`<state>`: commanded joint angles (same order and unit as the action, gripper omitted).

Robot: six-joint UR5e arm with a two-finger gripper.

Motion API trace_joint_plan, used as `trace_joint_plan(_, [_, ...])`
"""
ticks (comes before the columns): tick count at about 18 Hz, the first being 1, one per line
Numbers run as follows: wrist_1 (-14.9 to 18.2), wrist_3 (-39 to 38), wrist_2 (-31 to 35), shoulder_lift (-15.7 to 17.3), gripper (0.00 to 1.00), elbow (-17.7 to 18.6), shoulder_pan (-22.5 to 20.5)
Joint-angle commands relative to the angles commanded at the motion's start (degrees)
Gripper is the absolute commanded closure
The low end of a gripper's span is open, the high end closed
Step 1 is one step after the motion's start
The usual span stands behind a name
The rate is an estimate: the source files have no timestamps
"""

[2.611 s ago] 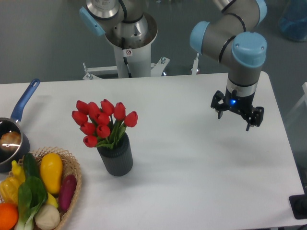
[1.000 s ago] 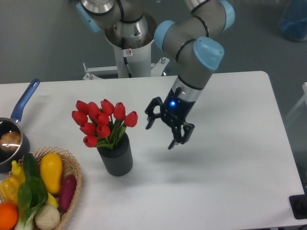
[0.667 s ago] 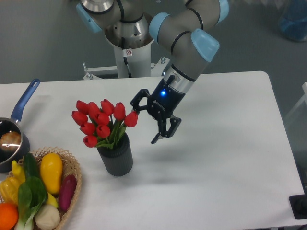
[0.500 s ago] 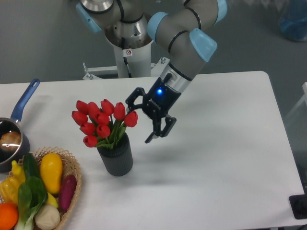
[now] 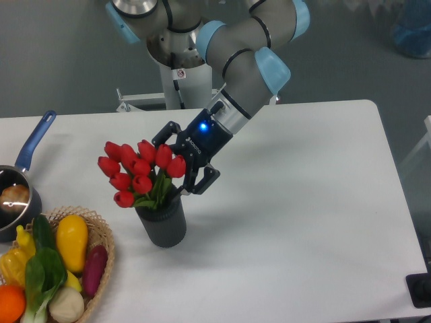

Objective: Pick up the flowers from the vase
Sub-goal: 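Lower the open gripper around the tulip stems and close it, then lift the gripped tulips up and out of the black vase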

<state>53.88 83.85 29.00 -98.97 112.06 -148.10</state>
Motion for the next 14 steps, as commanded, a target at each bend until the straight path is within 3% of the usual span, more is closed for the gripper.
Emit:
trace_joint_plan(9, [0.09,-0.70,-0.61,1.32,1.00,0.09,-2.02])
trace_joint_plan(14, [0.09,-1.14,-4.04,2.90,1.00,-0.09,-2.81])
